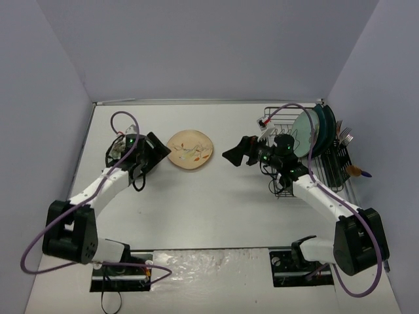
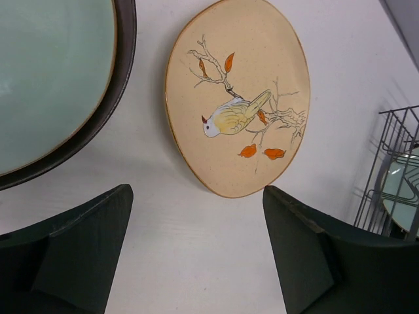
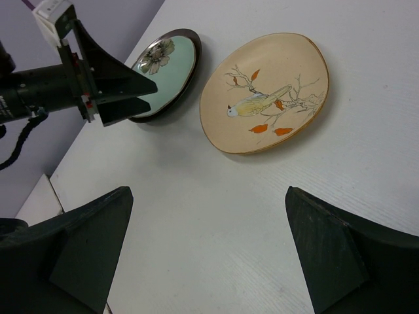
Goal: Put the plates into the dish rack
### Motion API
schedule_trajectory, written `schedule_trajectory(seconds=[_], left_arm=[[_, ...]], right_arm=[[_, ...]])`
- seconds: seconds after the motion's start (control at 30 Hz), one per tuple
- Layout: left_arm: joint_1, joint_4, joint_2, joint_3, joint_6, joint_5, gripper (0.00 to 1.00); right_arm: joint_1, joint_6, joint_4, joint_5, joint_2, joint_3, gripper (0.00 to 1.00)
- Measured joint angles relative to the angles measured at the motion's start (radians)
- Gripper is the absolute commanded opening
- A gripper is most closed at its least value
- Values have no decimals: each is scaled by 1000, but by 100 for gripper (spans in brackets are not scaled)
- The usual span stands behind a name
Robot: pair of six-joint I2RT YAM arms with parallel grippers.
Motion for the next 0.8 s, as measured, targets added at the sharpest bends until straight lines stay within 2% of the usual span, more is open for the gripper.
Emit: schedule_trajectory(seconds=[0.23, 0.37, 0.67, 0.8], left_arm=[[-69, 95, 226, 35, -77, -15, 77], [-98, 117, 309, 70, -116, -28, 71], [-115, 169, 386, 88, -184, -72, 49], [-117, 203, 418, 99, -219, -102, 35]], right_arm=[[6, -7, -34, 1, -20, 0, 100], [7, -10, -49, 1, -44, 0, 100], [8, -21, -58, 2, -69, 0, 100], [8, -25, -70, 2, -86, 0, 100]])
